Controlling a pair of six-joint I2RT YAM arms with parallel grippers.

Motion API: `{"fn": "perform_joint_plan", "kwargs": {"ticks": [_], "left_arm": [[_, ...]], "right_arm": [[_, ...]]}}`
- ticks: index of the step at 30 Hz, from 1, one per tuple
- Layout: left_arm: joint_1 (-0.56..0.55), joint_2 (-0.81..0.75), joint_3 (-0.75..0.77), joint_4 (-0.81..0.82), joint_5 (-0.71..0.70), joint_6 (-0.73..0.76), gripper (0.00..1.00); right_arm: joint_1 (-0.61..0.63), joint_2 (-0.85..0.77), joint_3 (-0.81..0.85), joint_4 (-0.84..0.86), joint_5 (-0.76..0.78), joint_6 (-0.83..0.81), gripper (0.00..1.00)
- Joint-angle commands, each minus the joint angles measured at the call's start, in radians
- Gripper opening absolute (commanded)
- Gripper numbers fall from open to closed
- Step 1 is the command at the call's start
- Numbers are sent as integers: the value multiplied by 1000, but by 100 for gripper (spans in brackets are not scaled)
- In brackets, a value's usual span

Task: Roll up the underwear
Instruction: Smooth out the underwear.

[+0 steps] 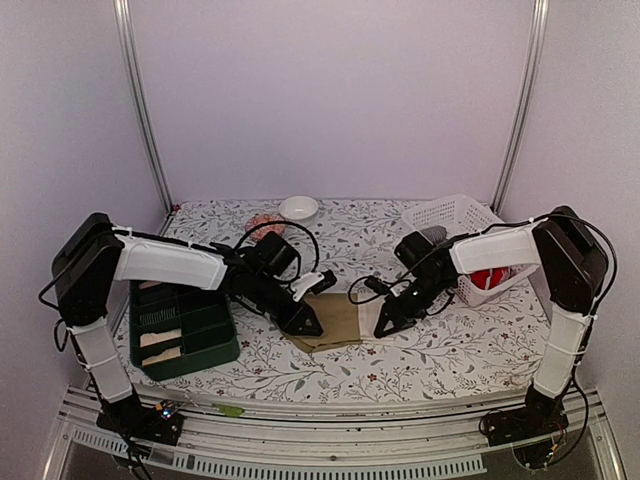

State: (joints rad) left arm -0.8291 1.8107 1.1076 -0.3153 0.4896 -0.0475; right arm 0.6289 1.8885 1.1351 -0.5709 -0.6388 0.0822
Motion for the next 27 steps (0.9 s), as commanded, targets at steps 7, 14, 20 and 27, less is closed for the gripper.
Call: {"fn": "perform_joint_plan", "kwargs": {"ticks": [7, 14, 20, 27], "left_arm": [[-36, 63, -76, 42, 22, 26, 15], [-36, 23, -137, -18, -49, 92, 13], [-36, -123, -200, 24, -48, 127, 17], [-39, -282, -308, 214, -74, 156, 44]], "right_arm": [[15, 27, -112, 55, 4, -7, 10], [73, 20, -123, 39, 1, -24, 10], [84, -171, -181, 89, 21, -22, 17], [84, -489, -310, 298, 212, -127, 49]]}}
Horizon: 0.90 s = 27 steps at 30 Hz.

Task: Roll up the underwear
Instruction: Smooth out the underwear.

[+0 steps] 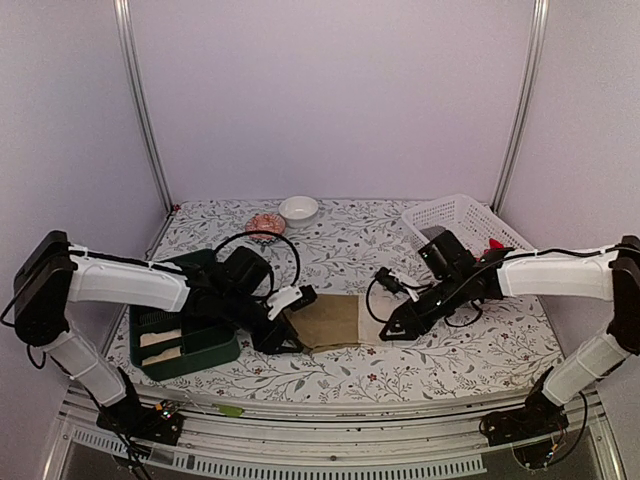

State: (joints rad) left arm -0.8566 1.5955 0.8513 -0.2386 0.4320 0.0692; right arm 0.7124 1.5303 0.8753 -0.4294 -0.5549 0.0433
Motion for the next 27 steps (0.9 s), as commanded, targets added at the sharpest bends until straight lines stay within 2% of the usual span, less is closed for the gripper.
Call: {"fn": "perform_joint_plan", "kwargs": {"ticks": [1, 3, 4, 9, 23, 27], "left_arm": [[-13, -82, -68, 181, -20, 53, 46], [-18, -107, -102, 247, -8, 93, 48], [-21, -117, -119, 281, -4, 114, 53], [-38, -105, -154, 377, -36, 184, 59], [-92, 129, -28, 376, -117, 270, 49], [-104, 180, -3, 367, -107, 286, 42]], "right_arm": [[1, -149, -72, 172, 167, -145, 51], [2, -160, -83, 180, 240, -221, 51], [1, -158, -88, 185, 247, -260, 51], [15, -124, -117, 218, 219, -371, 50], [36, 3, -188, 290, 193, -477, 44], [41, 3, -221, 318, 214, -498, 44]]}}
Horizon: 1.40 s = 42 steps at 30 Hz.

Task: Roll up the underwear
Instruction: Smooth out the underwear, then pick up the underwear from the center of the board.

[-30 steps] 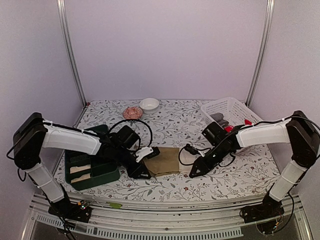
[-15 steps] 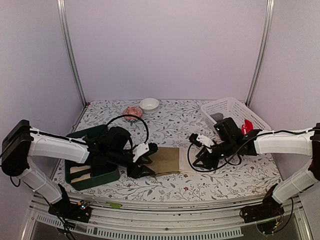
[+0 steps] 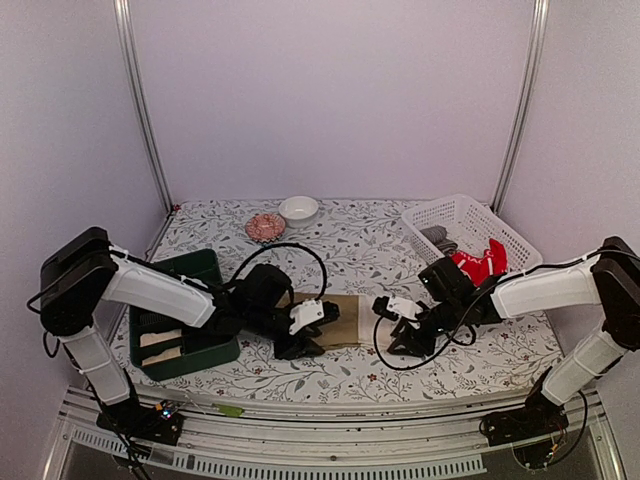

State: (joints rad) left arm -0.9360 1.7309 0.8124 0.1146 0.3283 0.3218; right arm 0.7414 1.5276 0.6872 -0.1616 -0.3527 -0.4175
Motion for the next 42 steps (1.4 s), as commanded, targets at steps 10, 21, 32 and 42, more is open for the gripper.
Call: {"fn": "perform_joint_plan", "kwargs": {"ticks": [10, 21, 32, 42], "left_arm": [[-31, 95, 36, -42, -15, 52, 14], [-32, 83, 20, -69, -26, 67, 4], [-30, 63, 5, -76, -32, 61, 2], [-30, 10, -29, -86, -27, 55, 0]], "right_arm": [[60, 54, -36, 71, 71, -52, 42], [125, 33, -46, 114, 229, -63, 31], [139, 121, -31, 127, 243, -52, 24], [169, 78, -33, 32, 181, 36, 0]]}}
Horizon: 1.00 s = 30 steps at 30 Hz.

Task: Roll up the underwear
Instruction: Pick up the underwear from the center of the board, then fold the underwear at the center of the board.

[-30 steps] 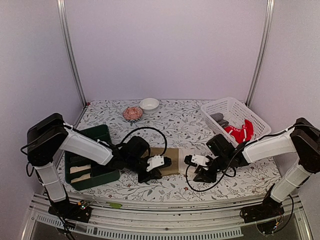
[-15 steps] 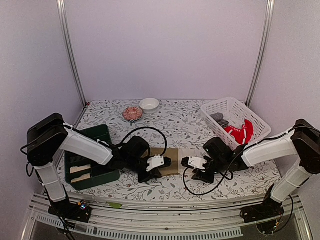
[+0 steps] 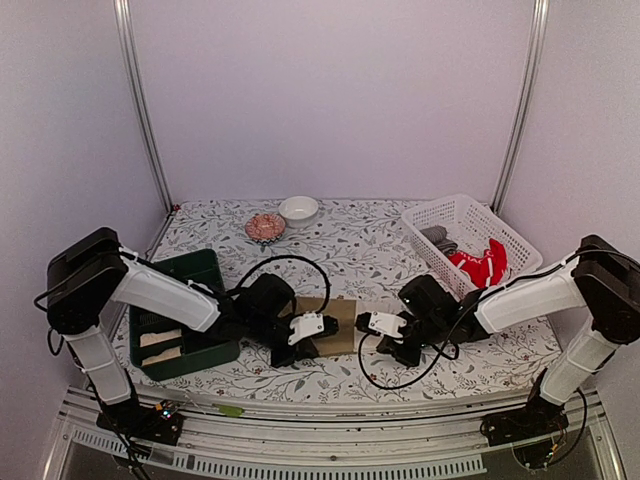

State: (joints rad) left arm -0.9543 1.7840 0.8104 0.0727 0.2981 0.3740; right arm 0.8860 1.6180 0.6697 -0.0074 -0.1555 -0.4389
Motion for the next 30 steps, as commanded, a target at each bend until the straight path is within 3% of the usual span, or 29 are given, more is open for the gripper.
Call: {"fn": "perform_joint_plan", "kwargs": {"ticks": [1, 17, 30], "left_arm": [[-12, -51, -31, -48, 6, 6, 0], [16, -100, 70, -159, 42, 31, 0], [120, 2, 262, -239, 49, 100, 0]], "right_arm": [[28, -30, -18, -128, -23, 66, 0], [-3, -91, 85, -210, -33, 70, 0], [-105, -49, 182, -226, -49, 47, 0]]}}
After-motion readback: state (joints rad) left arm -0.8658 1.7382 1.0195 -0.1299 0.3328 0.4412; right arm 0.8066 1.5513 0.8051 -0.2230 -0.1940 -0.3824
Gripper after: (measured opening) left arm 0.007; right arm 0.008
